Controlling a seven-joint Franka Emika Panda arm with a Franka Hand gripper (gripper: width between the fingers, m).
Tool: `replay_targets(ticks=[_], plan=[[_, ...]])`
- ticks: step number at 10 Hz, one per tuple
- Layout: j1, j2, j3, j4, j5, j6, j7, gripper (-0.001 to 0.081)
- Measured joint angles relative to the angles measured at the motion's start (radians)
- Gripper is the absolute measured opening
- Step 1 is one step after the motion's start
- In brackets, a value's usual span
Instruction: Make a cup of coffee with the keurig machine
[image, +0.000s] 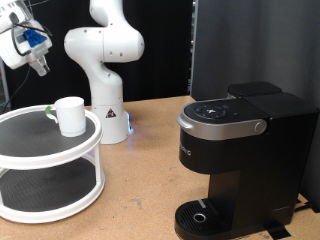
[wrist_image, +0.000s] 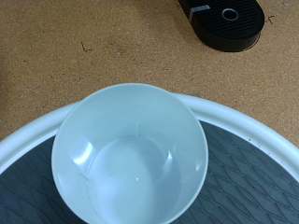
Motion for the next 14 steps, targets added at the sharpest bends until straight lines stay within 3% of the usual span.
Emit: replay_targets(ticks=[7, 8, 9, 11, 12, 13, 14], plan=[[0.000, 0.002, -0.026, -0.078, -0.027, 0.084, -0.013, 0.0004], [0.000, 0.003, -0.026, -0.085, -0.029, 0.092, -0.013, 0.0113], [0.000, 0.003, -0.027, -0.091, -0.032, 0.096, -0.013, 0.0113], [0.000, 0.003, -0.031, -0.097, -0.043, 0.099, -0.013, 0.0439], [-0.001, 0.003, -0.035, -0.101, -0.056, 0.102, -0.014, 0.0439], [-0.002, 0.003, -0.046, -0.104, -0.068, 0.109, -0.023, 0.0622], [-0.003, 0.003, -0.059, -0.110, -0.073, 0.120, -0.033, 0.0622]])
